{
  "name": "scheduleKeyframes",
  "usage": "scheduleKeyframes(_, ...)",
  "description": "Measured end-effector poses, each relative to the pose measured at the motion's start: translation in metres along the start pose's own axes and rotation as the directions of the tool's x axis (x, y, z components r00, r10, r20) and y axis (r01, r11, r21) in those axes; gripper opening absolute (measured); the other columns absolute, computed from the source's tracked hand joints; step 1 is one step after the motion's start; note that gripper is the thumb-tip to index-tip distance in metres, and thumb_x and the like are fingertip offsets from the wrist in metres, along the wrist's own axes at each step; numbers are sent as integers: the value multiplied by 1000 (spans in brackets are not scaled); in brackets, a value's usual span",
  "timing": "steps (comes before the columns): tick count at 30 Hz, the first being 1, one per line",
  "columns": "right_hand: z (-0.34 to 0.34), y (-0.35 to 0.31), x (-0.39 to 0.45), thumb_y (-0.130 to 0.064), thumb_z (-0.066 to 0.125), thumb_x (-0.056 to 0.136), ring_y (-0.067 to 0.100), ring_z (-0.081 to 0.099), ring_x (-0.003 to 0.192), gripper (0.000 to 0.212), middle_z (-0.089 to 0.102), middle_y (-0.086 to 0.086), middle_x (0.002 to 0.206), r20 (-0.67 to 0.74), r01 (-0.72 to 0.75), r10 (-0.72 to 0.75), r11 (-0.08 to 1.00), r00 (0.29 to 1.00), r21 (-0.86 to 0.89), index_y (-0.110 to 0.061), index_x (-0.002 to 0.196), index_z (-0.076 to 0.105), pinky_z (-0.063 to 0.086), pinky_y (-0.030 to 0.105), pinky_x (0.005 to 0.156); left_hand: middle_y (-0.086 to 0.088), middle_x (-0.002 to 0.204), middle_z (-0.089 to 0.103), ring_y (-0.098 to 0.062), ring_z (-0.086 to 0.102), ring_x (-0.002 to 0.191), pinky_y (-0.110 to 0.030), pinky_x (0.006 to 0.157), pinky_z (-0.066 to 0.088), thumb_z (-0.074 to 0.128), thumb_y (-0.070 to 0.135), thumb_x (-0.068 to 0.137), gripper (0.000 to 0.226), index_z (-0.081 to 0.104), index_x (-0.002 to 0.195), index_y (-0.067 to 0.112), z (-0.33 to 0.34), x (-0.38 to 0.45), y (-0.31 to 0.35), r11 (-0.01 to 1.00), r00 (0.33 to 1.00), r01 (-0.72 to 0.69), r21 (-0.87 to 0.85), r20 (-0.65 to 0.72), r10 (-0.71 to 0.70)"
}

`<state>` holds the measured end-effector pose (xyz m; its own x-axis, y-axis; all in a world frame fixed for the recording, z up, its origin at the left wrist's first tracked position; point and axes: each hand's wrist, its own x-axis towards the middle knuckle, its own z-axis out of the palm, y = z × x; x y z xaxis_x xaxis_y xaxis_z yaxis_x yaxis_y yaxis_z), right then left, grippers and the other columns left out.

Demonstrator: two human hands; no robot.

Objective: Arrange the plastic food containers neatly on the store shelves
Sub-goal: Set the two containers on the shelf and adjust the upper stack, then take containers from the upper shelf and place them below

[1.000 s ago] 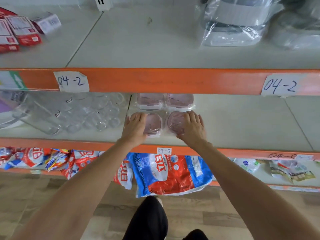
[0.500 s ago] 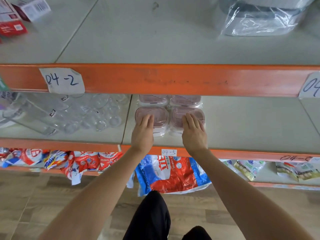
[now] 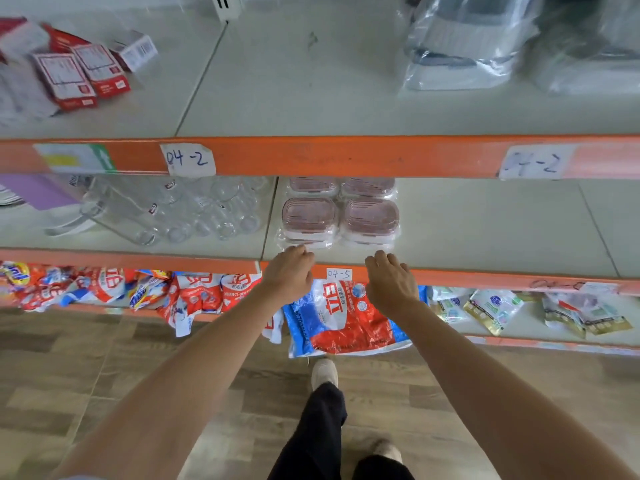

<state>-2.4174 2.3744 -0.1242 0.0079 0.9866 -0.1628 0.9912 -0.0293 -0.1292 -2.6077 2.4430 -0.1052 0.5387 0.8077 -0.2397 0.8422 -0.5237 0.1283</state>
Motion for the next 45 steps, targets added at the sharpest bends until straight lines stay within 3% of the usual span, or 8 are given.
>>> scheduleKeyframes(5, -54, 35, -60, -12, 47, 87, 26, 51, 113, 30, 56, 8, 117, 39, 24, -24, 1000, 999, 3, -9, 116, 52, 41, 34, 87, -4, 106, 59, -21, 57, 96, -33, 75, 48, 50, 26, 91, 23, 60, 105, 11, -38, -29, 61, 980, 983, -159, 119, 115, 146)
scheduleKeyframes(12, -158, 87, -119, -19, 47, 90, 24, 50, 115, 30, 56, 5, 119, -114, -86, 76, 993, 991, -81, -14, 119, 52, 41, 33, 89, -4, 95, 67, -24, 63, 88, -29, 66, 47, 49, 29, 88, 25, 66, 90, 11, -133, -31, 168, 940, 929, -302, 159, -174, 328)
scheduleKeyframes(20, -255, 105, -128, -21, 47, 91, 23, 49, 113, 29, 57, 4, 115, -374, -79, 26, 989, 927, -128, -13, 118, 52, 37, 30, 80, -2, 85, 66, -26, 61, 82, -29, 65, 43, 51, 28, 85, 19, 61, 75, 15, -228, -18, 186, 960, 870, -235, 151, -408, 277)
scheduleKeyframes(26, -296, 107, -92, -18, 49, 90, 22, 46, 115, 30, 56, 4, 118, -432, -67, 18, 993, 902, -99, -12, 118, 54, 37, 32, 87, -7, 105, 57, -27, 52, 104, -34, 73, 41, 54, 23, 86, 17, 62, 93, 10, -283, 28, 186, 987, 718, -158, -11, -688, 107)
scheduleKeyframes(31, -332, 108, -49, -15, 45, 90, 27, 50, 113, 27, 55, 8, 117, -475, -44, -23, 990, 880, -130, -7, 114, 56, 41, 34, 81, -20, 139, 36, -36, 38, 127, -41, 97, 39, 54, 60, 84, 78, 39, 135, 2, -317, 86, 190, 993, 881, 89, -76, -459, -114)
scheduleKeyframes(33, -345, 107, -33, -13, 44, 90, 29, 52, 110, 27, 57, 9, 117, -495, -7, -71, 988, 866, -153, -7, 113, 57, 42, 36, 84, -16, 148, 32, -34, 34, 134, -41, 103, 36, 57, 67, 78, 94, 28, 146, 9, -319, 105, 187, 981, 930, 84, -172, -340, -139)
scheduleKeyframes(40, -358, 100, 27, -10, 42, 93, 27, 51, 109, 23, 58, 12, 110, -527, 23, -99, 989, 844, -148, -6, 108, 59, 40, 34, 81, -7, 123, 58, -24, 55, 110, -33, 89, 48, 74, 48, 72, 64, 56, 122, 12, -334, 118, 128, 978, 961, -181, -102, -229, 154)
scheduleKeyframes(45, -337, 91, 69, -23, 43, 94, 27, 46, 121, 35, 51, 11, 130, -332, 48, -72, 996, 941, -80, -8, 125, 50, 41, 38, 96, -7, 125, 52, -24, 52, 111, -36, 96, 44, 82, 42, 68, 79, 45, 128, 7, -343, 99, 59, 979, 989, -127, -159, -101, 112)
